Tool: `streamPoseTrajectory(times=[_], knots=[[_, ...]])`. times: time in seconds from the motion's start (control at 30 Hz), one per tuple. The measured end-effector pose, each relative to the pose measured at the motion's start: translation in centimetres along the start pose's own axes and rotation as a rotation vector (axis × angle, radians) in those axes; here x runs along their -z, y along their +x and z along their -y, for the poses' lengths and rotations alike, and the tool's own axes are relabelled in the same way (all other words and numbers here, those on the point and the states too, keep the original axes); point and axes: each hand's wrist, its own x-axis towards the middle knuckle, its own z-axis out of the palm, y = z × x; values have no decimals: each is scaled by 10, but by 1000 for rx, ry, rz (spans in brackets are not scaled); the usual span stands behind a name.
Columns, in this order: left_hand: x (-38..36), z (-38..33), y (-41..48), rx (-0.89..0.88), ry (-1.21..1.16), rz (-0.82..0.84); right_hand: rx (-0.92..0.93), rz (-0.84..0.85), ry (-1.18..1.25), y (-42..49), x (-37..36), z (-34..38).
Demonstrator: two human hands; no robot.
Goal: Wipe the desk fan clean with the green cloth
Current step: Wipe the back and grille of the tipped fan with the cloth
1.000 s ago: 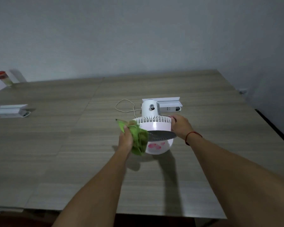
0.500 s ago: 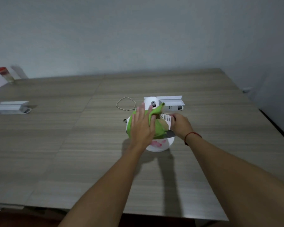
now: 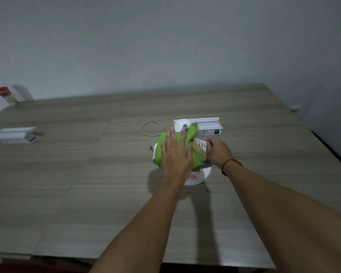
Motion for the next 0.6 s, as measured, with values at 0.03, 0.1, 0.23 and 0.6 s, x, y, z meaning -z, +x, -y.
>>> streamPoseTrajectory(times=[0.03,0.1,0.23,0.6], knots=[[-3,0,-1,-73,54,-3,-3,-9,-1,0,-2,0],[-5,4,2,-167,131,-2,-5,-13,-8,-2,-2,-1],[-1,19,9,-55,-62,-7,13,8,-49,2,0,-5],[10,45,18,382,-533,71,-82,145,17,16,4,37]])
